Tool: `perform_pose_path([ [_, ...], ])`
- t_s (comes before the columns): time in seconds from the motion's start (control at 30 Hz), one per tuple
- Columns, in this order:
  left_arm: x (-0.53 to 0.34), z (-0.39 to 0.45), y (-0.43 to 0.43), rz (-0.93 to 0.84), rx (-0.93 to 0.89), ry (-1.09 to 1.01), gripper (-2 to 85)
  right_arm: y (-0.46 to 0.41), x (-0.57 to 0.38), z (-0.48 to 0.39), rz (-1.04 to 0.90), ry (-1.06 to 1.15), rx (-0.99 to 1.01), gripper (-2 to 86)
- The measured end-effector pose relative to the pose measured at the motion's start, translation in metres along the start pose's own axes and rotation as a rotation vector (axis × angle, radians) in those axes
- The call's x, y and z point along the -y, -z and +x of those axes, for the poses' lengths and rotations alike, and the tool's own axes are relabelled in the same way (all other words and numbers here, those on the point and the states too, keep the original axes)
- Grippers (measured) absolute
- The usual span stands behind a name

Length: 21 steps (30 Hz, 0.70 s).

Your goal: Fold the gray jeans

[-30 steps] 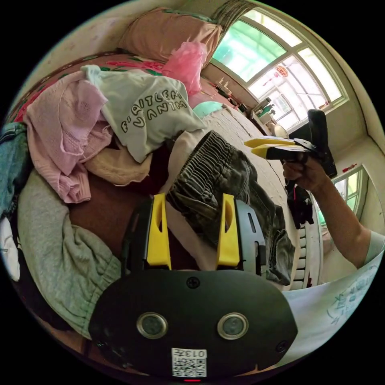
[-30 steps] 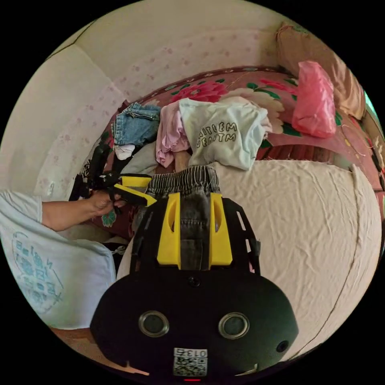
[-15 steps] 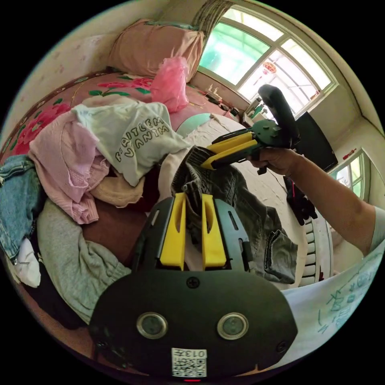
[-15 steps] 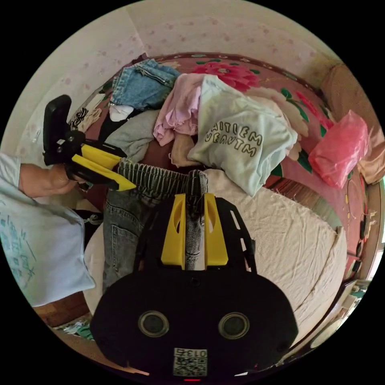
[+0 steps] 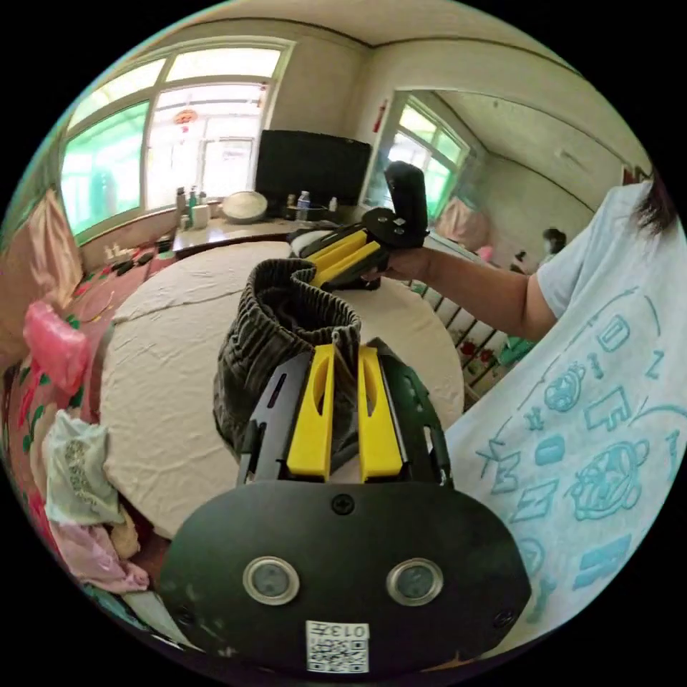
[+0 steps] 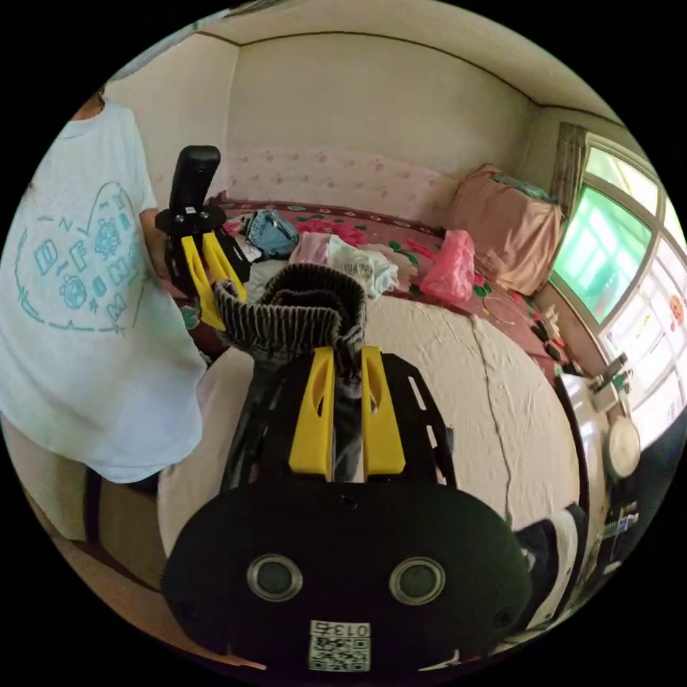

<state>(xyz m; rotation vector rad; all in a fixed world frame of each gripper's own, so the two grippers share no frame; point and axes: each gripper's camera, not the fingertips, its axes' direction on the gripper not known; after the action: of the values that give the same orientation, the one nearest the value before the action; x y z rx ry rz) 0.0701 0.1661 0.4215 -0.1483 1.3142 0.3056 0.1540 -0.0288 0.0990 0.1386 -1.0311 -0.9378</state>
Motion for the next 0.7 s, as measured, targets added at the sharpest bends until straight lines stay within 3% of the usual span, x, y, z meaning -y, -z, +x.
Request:
perform_pose_path([
  [0.13, 0.01, 0.057, -0.114, -0.102, -0.16, -0.196, 5.6, 0.021, -0.067, -0.026, -0.121, -0.149, -0.098, 6.6],
  [0.37, -0.025, 0.129, -0.318, -0.394, -0.212, -0.351, 6.4, -0.017, -0.177, -0.045, -0.4, -0.494, -0.163, 6.8],
  [0.43, -0.036, 0.134, -0.337, -0.421, -0.223, -0.379, 7.2, -0.016, -0.193, -0.043, -0.41, -0.613, -0.092, 6.7],
  [0.5, -0.037, 0.136, -0.333, -0.395, -0.29, -0.384, 7.9, 0.01, -0.208, -0.044, -0.297, -0.761, -0.009, 7.2],
  [0.6, -0.03, 0.139, -0.298, -0.312, -0.466, -0.419, 8.8, 0.05, -0.218, -0.054, -0.155, -0.933, -0.043, 11.1],
  [0.7, -0.024, 0.121, -0.247, -0.122, -0.204, -0.438, 8.2, 0.058, -0.194, -0.067, -0.094, -0.992, -0.029, 14.1],
])
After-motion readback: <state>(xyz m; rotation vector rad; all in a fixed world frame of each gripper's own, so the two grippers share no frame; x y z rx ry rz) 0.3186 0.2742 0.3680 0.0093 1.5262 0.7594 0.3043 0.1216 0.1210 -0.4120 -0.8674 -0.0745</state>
